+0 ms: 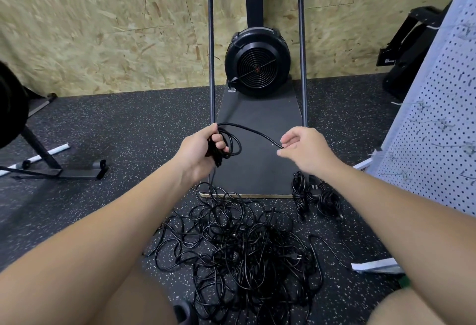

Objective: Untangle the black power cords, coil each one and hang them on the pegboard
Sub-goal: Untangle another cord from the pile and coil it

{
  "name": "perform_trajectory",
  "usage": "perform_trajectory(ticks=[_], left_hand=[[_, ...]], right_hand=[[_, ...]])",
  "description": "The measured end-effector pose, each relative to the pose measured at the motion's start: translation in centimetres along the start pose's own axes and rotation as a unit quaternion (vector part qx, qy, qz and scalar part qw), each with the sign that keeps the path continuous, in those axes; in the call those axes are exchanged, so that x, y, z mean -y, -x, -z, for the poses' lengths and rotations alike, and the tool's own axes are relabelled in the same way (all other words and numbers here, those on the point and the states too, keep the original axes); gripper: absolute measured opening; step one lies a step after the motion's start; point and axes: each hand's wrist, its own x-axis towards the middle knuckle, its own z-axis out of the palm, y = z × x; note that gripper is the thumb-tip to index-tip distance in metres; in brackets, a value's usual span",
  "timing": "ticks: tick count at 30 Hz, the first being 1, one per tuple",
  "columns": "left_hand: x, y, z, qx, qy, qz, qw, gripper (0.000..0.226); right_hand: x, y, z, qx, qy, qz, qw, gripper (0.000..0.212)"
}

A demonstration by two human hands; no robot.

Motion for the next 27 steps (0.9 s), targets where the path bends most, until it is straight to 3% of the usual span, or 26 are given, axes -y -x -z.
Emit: perform_trajectory(ticks=[4, 9, 14, 18, 24, 27], left_hand=[[-0.3, 0.3, -0.1, -0.051, 0.047, -0.030, 0.997, 0.021], [-1.0, -0.1, 0.3, -0.094, 0.074, -0.051, 0.992, 0.009], [0.2, 0.6, -0.8, 0.010, -0.087, -0.057, 0.995, 0.022], [1.7, 1.9, -1.6, 0.104, -0.335, -0.085, 0.933, 0.051], [-1.1, 3.2, -2.2, 0.203, -0.372, -0.020, 0.906, 0.076], [-1.7, 3.2, -1.2, 0.272, -0.334, 0.018, 0.902, 0.056]], right_hand=[[-0.2, 0.2, -0.2, 0.004, 0.029, 0.008, 1.000, 0.019], [0.4, 1.3, -0.7, 0.089, 0.068, 0.135, 0.985, 0.010], [2.5, 2.6, -1.5, 0.192, 0.221, 0.265, 0.919, 0.013], [4.3, 2.8, -0.7, 0.153, 0.170, 0.297, 0.927, 0.015], [4.7, 4.3, -0.9, 0.078, 0.189, 0.357, 0.911, 0.025], [5.4, 4.6, -0.2, 0.054, 0.160, 0.335, 0.927, 0.019]])
